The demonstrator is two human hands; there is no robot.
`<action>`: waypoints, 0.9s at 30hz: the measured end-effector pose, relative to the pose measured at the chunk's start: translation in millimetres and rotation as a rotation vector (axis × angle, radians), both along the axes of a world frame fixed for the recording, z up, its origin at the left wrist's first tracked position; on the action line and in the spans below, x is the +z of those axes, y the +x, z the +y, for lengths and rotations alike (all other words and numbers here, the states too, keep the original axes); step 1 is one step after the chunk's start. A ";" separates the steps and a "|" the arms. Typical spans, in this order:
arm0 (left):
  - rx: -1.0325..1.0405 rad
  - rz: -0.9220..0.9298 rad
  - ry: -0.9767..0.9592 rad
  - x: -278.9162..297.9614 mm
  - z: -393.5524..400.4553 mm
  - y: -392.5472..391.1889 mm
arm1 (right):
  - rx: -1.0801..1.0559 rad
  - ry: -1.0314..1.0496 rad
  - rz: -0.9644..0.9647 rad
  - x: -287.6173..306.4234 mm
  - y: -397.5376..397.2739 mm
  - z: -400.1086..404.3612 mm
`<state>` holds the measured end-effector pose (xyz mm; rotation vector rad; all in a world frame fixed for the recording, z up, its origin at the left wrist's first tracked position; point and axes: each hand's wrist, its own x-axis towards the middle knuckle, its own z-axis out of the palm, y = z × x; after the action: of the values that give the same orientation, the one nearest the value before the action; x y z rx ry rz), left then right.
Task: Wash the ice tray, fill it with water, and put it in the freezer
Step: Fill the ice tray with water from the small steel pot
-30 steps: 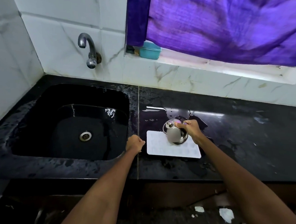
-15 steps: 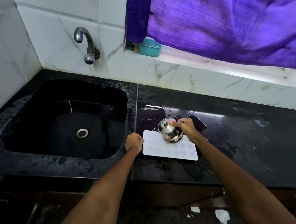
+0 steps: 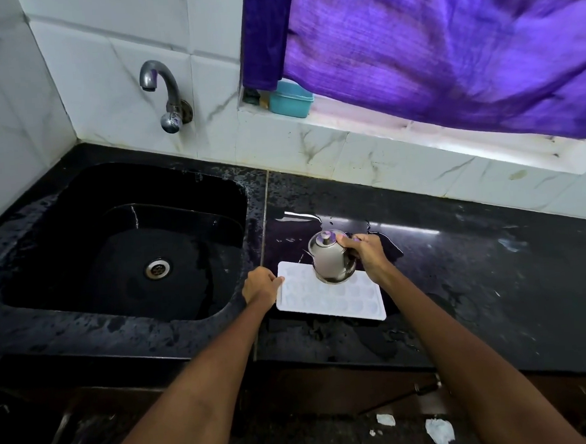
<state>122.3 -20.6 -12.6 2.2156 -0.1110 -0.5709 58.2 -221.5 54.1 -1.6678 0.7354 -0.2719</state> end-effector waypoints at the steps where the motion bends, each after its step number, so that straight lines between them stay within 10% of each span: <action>1: -0.005 0.000 0.008 0.2 -1.2 -0.5 | -0.007 0.019 -0.018 1.1 -0.8 -0.9; 27: -0.060 -0.081 0.305 10.2 -19.9 -1.7 | -0.025 -0.195 0.135 -0.2 -20.2 -18.6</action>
<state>120.6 -40.4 -2.5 2.5403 -0.1405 -0.5611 38.0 -240.1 54.0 -1.8764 0.8524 -0.2567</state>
